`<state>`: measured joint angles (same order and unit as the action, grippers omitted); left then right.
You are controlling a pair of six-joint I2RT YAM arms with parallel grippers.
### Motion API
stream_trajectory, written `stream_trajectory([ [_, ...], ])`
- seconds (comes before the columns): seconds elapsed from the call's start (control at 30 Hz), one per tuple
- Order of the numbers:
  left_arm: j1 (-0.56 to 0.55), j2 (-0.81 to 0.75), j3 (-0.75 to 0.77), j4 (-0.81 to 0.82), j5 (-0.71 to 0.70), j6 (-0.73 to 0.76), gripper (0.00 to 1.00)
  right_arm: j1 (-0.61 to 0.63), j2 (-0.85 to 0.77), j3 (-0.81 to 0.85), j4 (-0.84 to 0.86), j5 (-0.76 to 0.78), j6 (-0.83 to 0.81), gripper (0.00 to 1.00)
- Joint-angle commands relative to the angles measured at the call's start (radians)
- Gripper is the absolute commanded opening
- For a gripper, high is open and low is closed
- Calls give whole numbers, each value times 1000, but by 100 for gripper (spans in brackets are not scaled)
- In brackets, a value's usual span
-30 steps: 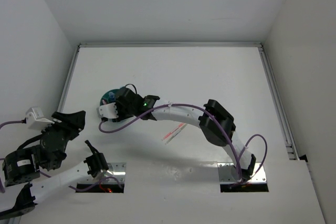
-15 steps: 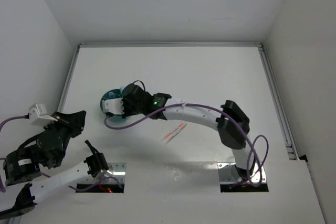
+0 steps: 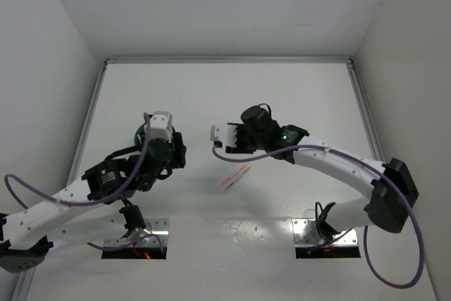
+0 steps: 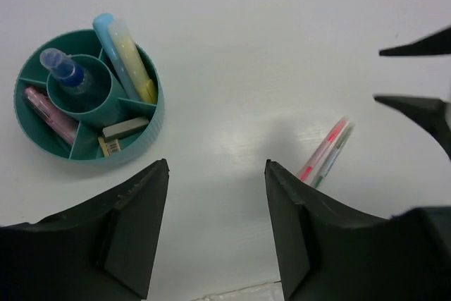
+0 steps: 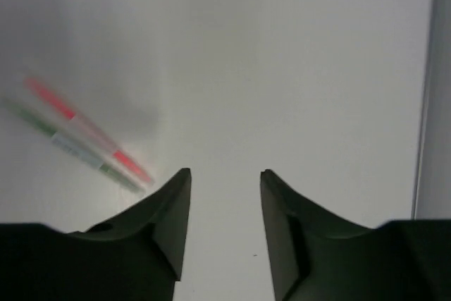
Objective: Sort the stationery into containers
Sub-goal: Pick up the pen from the center of the board.
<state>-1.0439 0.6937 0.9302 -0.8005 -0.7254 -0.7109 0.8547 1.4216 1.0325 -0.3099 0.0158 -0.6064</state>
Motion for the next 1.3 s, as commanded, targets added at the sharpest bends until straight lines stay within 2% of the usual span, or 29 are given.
stream_trajectory([
  [0.0, -1, 44, 27, 50, 3, 85, 63, 14, -67, -98, -147, -350, -235, 47],
  [0.03, -1, 44, 27, 50, -6, 96, 66, 14, -67, -138, -147, -402, -278, 49],
  [0.13, -1, 12, 36, 50, -17, 105, 69, 4, -11, -115, -172, -479, -426, 51],
  [0.23, -1, -49, -2, 31, -29, 73, 75, 4, 97, -21, -264, -584, -550, 46],
  [0.33, -1, -103, -30, -22, -67, 3, 81, 27, 212, 82, -328, -597, -569, 41],
  [0.4, -1, -158, -56, -13, -68, -7, 82, 27, 284, 138, -354, -608, -578, 37],
  [0.5, -1, -192, -65, -3, -78, -7, 83, 27, 324, 158, -354, -608, -578, 29],
  [0.7, -1, -224, -83, -3, -97, -7, 84, 37, 361, 158, -374, -617, -578, 20],
  [1.27, -1, -304, -93, -3, -97, -7, 84, 130, 468, 199, -339, -410, -515, 18],
])
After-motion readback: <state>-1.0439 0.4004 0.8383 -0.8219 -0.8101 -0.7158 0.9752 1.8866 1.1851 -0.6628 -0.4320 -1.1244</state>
